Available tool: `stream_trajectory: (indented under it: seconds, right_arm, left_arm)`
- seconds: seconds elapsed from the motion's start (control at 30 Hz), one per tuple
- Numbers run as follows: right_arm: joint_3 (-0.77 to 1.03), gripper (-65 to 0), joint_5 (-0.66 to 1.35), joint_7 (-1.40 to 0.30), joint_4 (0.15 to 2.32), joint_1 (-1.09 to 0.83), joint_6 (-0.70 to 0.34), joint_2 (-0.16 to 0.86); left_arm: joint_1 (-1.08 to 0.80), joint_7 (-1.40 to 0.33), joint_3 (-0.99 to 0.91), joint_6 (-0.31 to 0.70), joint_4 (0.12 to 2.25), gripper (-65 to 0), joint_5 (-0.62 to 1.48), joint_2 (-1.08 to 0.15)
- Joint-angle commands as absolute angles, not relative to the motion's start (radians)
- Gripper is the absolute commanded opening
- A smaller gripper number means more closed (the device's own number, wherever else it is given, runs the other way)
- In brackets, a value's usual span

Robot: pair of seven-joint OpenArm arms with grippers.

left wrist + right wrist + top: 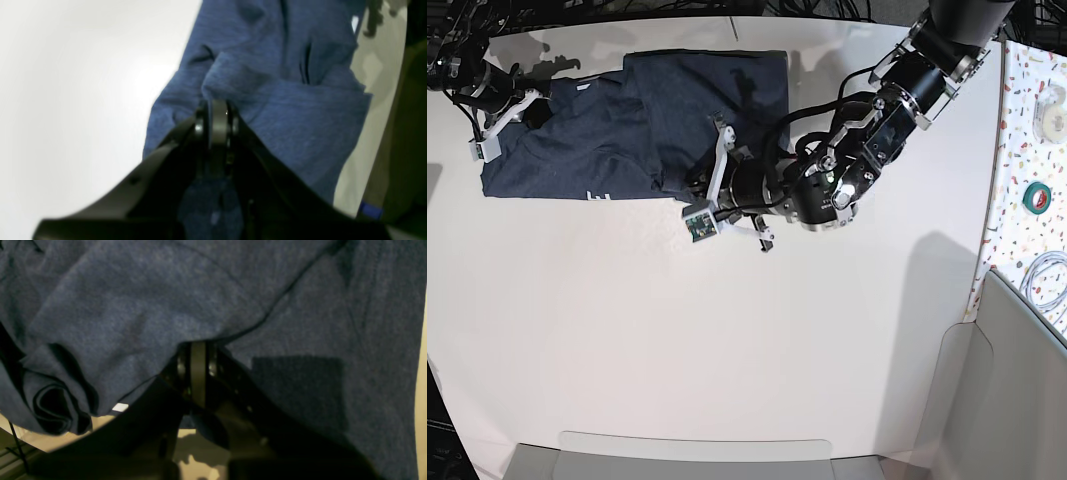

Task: Layout the t-shirt on the table in an organized manner, then fold the t-shirt properly
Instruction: 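Press and smooth the folded section with the left gripper, then open the left gripper and retract it away from the shirt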

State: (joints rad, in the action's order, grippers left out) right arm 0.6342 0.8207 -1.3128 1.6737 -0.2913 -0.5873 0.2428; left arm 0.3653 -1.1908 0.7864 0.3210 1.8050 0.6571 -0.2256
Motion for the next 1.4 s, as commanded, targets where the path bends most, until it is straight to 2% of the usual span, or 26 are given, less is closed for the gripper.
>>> stream_trajectory:
  seconds: [0.0,0.3,0.53,0.6,0.67,0.97,1.3,1.37]
  right_arm:
    - [0.634,-64.4,0.797,-1.337,1.681,-0.300,-0.590,0.251]
    - [0.634,-64.4,0.797,-1.337,1.681,-0.300,-0.590,0.249]
    - [0.634,-64.4,0.797,-1.337,1.681,-0.300,-0.590,0.249]
    - [0.634,-64.4,0.797,-1.337,1.681,-0.300,-0.590,0.249]
    - [0.634,-64.4,0.799,-1.337,1.681,-0.300,-0.590,0.249]
    - [0.634,-64.4,0.805,-1.337,1.689,-0.298,-0.590,0.249]
    - [0.645,-64.0,0.806,-1.339,1.886,-0.288,-0.590,0.260]
    - [0.645,-59.7,0.806,-1.342,1.931,-0.282,-0.590,0.262]
  left_arm:
    - [0.381,-1.170,0.773,0.321,1.817,-65.0,0.668,-0.222]
    - [0.371,-1.168,0.768,0.321,1.730,-63.8,0.668,-0.203]
    - [0.371,-1.168,0.766,0.320,1.643,-44.2,0.668,-0.194]
    - [0.372,-1.168,0.760,0.320,1.643,-41.4,0.668,-0.194]
    - [0.371,-1.168,0.699,0.318,1.643,-41.4,0.668,-0.191]
    - [0.306,-1.168,0.194,0.320,1.644,-41.7,0.671,-0.051]
    - [0.239,-1.170,0.085,0.321,1.687,-41.7,0.674,-0.081]
    - [0.214,-1.170,0.084,0.321,1.713,-41.7,0.674,-0.087]
